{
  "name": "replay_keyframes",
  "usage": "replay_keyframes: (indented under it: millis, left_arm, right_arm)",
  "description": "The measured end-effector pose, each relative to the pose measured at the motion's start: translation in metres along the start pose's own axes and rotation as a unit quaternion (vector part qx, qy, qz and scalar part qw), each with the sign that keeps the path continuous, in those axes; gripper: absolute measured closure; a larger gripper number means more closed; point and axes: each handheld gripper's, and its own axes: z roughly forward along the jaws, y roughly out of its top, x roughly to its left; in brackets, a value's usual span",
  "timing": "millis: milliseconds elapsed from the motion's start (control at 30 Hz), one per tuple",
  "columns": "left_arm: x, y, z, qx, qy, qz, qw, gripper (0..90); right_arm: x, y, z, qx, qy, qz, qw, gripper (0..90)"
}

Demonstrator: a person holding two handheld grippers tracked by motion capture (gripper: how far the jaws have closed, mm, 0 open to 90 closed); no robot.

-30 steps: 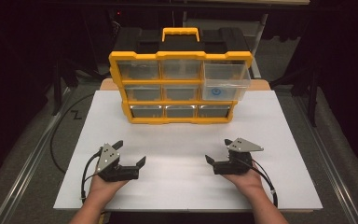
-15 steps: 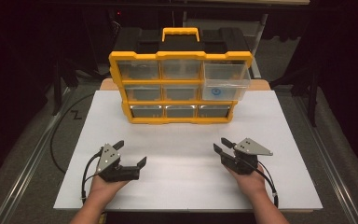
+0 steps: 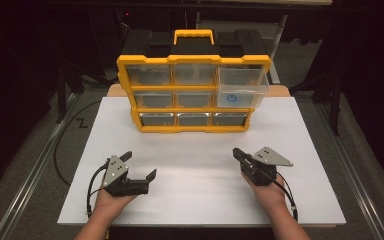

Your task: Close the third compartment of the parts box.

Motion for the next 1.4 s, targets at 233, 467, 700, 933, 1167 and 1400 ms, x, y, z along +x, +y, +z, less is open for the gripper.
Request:
replay_keyframes:
  millis: [233,467,700,933,1167,1400]
  left_arm:
    - [-0.004,0.002,-0.001,-0.002,0.0,0.002,1.0,0.3]
    - [-0.005,0.001,0.001,0.002,-0.002,0.006,1.0,0.3]
    - [-0.004,0.001,0.001,0.001,-0.005,0.003,1.0,0.3]
    - [-0.003,0.001,0.001,0.0,-0.006,0.001,1.0,0.3]
    - [-0.003,0.001,0.001,-0.001,-0.005,0.0,1.0,0.3]
    - [-0.002,0.001,0.0,-0.003,-0.004,-0.002,1.0,0.3]
  right_arm:
    - [0.002,0.002,-0.004,-0.011,-0.004,-0.006,0.9999,90.0]
    - [0.0,0.005,-0.009,-0.026,-0.008,-0.002,0.9996,90.0]
    - [0.002,0.008,-0.008,-0.034,0.0,-0.009,0.9994,90.0]
    - [0.004,0.017,-0.008,-0.038,-0.005,-0.018,0.9991,90.0]
    - [0.002,0.031,-0.008,-0.045,-0.024,-0.018,0.9985,90.0]
    - [0.001,0.044,-0.007,-0.058,-0.029,-0.022,0.9976,90.0]
